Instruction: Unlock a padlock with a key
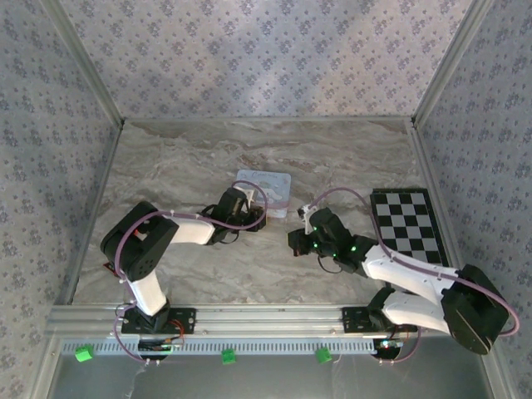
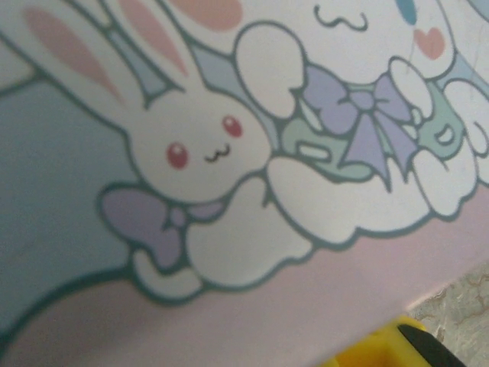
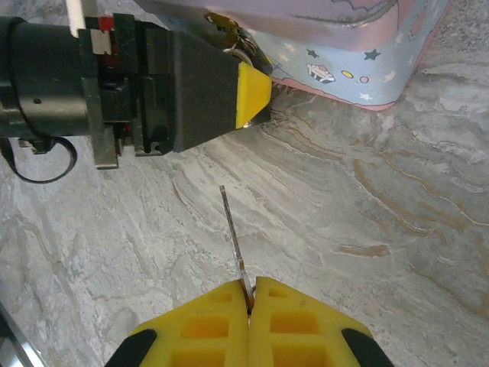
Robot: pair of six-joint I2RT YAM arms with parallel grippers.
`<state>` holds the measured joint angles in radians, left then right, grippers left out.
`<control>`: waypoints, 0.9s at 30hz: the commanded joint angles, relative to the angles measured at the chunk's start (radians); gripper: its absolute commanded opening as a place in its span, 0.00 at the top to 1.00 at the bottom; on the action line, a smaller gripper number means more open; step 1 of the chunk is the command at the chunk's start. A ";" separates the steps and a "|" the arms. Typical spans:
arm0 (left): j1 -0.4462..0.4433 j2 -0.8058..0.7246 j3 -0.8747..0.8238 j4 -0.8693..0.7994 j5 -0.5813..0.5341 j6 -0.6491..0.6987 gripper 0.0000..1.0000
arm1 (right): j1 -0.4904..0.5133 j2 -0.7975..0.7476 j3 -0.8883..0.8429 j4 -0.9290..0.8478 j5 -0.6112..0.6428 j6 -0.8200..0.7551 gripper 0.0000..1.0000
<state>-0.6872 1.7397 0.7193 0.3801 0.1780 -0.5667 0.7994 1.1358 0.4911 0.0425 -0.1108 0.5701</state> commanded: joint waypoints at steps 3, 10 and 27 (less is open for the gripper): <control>-0.023 -0.052 0.086 -0.214 -0.027 0.041 0.77 | -0.005 0.070 0.007 0.050 -0.053 0.030 1.00; -0.028 -0.078 0.098 -0.249 0.016 0.003 0.81 | -0.057 0.161 0.021 0.081 -0.116 0.031 1.00; -0.032 -0.089 0.141 -0.302 0.058 -0.108 0.89 | -0.081 0.324 0.037 0.226 -0.297 0.106 1.00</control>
<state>-0.7097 1.6886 0.8257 0.0998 0.2016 -0.6342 0.7238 1.4445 0.5182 0.2123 -0.3573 0.6376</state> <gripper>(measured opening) 0.144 0.051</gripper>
